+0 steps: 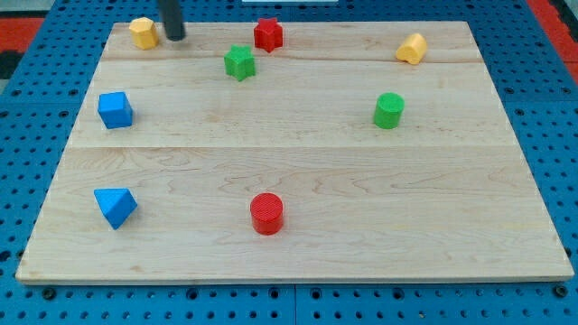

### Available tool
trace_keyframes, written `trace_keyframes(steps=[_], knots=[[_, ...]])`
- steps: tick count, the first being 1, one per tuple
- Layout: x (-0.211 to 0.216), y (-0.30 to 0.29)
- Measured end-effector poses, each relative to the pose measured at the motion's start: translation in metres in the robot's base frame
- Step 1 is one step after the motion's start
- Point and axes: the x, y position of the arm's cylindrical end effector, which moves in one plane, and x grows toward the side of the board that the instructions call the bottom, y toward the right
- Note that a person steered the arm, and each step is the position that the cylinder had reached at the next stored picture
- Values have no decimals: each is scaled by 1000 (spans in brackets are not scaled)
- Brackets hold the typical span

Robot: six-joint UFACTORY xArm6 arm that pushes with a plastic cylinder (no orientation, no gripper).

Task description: Drag the green star to bottom right corner of the board

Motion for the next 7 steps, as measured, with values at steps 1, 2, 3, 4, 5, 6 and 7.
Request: trace_keyframes(steps=[1, 2, 3, 4, 5, 6, 7], knots=[[27, 57], [61, 83], [80, 80], [120, 104], [160, 147], [198, 199], [216, 242]])
